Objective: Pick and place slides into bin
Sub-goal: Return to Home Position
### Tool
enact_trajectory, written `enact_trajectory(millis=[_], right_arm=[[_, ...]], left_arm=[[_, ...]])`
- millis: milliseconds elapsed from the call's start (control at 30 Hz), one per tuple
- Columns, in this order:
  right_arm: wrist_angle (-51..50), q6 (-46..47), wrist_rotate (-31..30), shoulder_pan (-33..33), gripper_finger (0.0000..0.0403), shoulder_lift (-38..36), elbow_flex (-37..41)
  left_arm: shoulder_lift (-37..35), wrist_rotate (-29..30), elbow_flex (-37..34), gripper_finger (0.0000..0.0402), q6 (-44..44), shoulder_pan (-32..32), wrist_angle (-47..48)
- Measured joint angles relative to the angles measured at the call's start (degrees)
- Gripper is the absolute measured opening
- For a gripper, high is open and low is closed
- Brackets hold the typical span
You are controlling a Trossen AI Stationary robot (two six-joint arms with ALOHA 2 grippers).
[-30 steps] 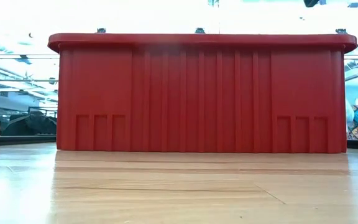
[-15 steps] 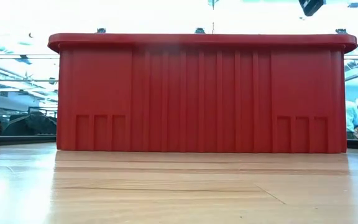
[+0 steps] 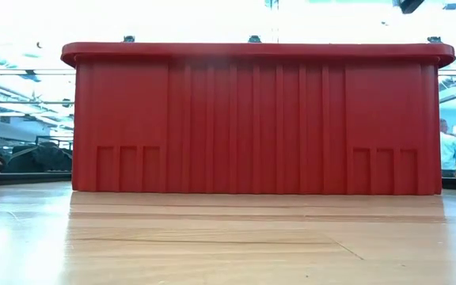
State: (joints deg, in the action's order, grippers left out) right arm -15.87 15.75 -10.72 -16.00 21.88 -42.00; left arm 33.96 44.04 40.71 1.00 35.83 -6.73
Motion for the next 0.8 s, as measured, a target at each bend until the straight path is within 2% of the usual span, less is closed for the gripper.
enact_trajectory(millis=[167,367,467,567,700,800], right_arm=[[-10.3,-2.8,-1.5,-0.2,0.0,-4.6,-4.8],[-11.4,-7.4,-1.3,-0.2,0.0,-7.3,-5.4],[-11.4,-8.9,-2.8,-0.2,0.0,-8.6,-4.1],[-11.4,-7.7,-2.9,-0.2,0.0,-10.5,-2.6],[-10.0,-3.9,-3.0,-0.2,0.0,-14.5,1.4],[-3.6,-3.3,-3.0,-0.2,0.0,-16.5,6.0]], left_arm=[[-5.8,2.2,0.0,0.0,3.0,2.1,6.2],[-9.8,4.7,0.0,0.0,10.4,-3.5,11.4],[-12.4,2.5,0.0,0.0,9.1,-8.1,18.5],[-17.6,-2.0,-1.6,0.0,2.1,-11.5,24.8],[-26.4,-11.2,-8.2,0.0,-3.2,-13.3,21.5],[-31.4,-13.6,-15.1,0.0,-3.7,-13.4,14.7]])
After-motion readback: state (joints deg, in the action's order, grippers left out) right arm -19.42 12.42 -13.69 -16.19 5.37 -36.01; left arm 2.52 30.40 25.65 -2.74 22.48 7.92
